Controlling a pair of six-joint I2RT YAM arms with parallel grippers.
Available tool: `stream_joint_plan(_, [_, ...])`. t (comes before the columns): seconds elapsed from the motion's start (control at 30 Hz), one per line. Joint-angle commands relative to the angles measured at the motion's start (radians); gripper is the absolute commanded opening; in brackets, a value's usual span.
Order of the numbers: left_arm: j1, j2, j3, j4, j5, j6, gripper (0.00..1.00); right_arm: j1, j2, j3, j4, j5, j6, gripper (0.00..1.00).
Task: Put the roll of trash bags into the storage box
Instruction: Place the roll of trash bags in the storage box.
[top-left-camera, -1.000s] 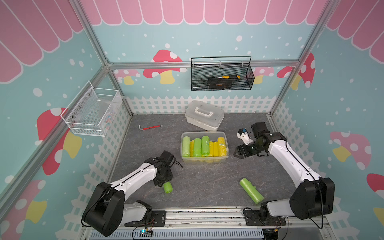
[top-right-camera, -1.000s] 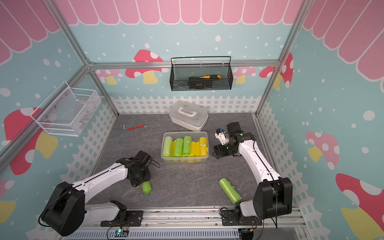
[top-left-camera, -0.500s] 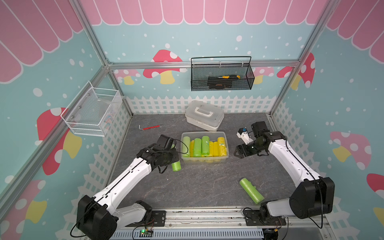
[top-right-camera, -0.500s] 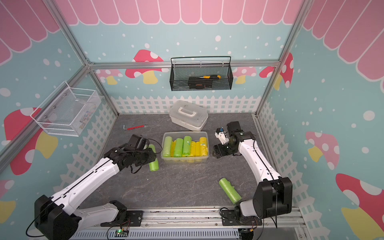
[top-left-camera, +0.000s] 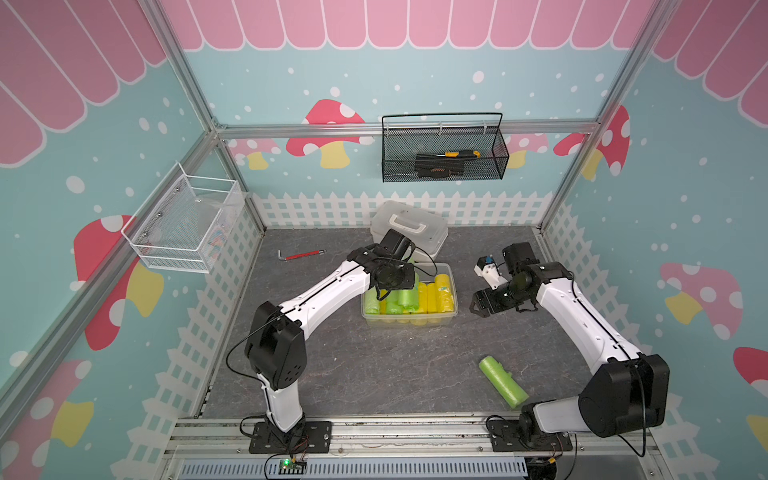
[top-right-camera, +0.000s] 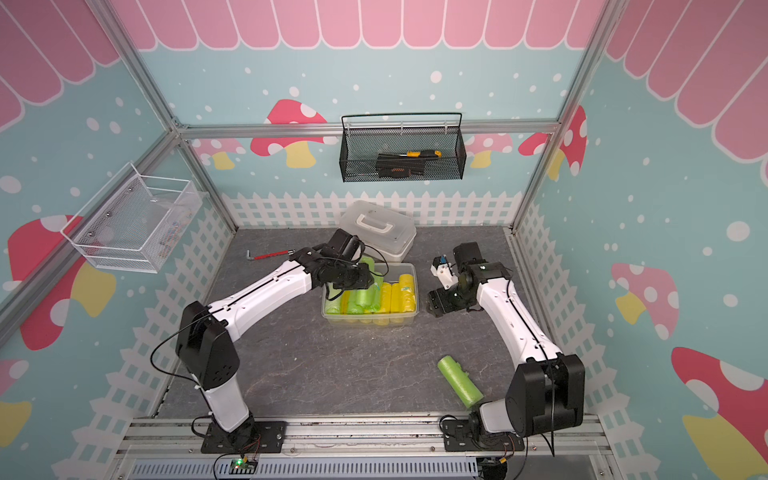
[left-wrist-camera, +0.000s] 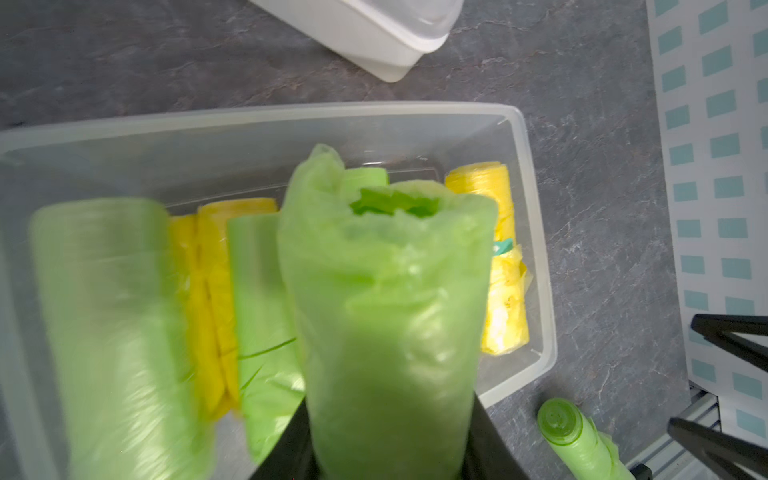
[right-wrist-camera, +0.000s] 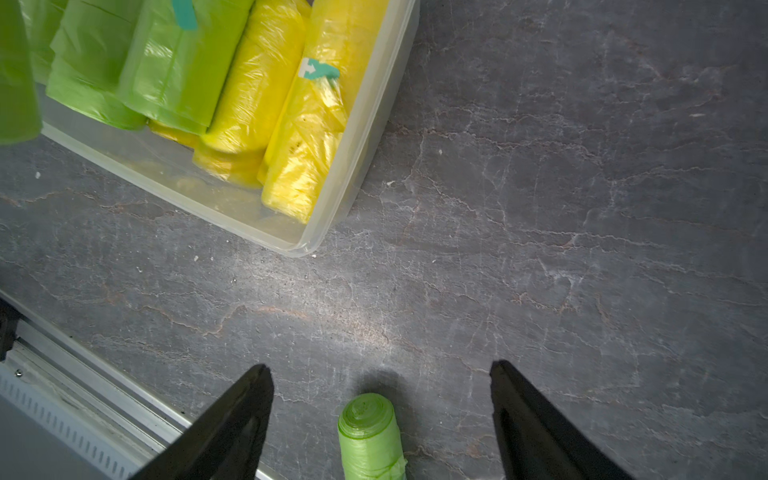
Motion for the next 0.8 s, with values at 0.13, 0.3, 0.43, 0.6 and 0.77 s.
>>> stream_joint_plan(0.13, [-0.022,0.158,0.18,0.007,0.11,0.036,0.31,0.005,-0.033,-0.01,-0.027,0.049,-0.079,0.85])
stream_joint_plan(0.3, [-0.04,0.237,0.25,-0.028,0.125,0.028,0.31,0.005,-0.043,-0.007,-0.039,0.058,-0.075,0.85])
stream_joint_plan(0.43, [-0.042,0.27,0.255,-0.03,0.128,-0.001,0.31,0.004,-0.043,-0.003,-0.046,0.057,-0.076,0.85])
stream_joint_plan(0.6, [-0.047,0.293,0.25,-0.029,0.118,-0.019,0.32,0.007,-0.024,-0.015,-0.046,0.056,-0.109,0.85])
stream_joint_plan(0.77, [-0.049,0.302,0.253,-0.029,0.106,-0.031,0.33,0.016,-0.031,-0.036,-0.024,0.068,-0.161,0.85])
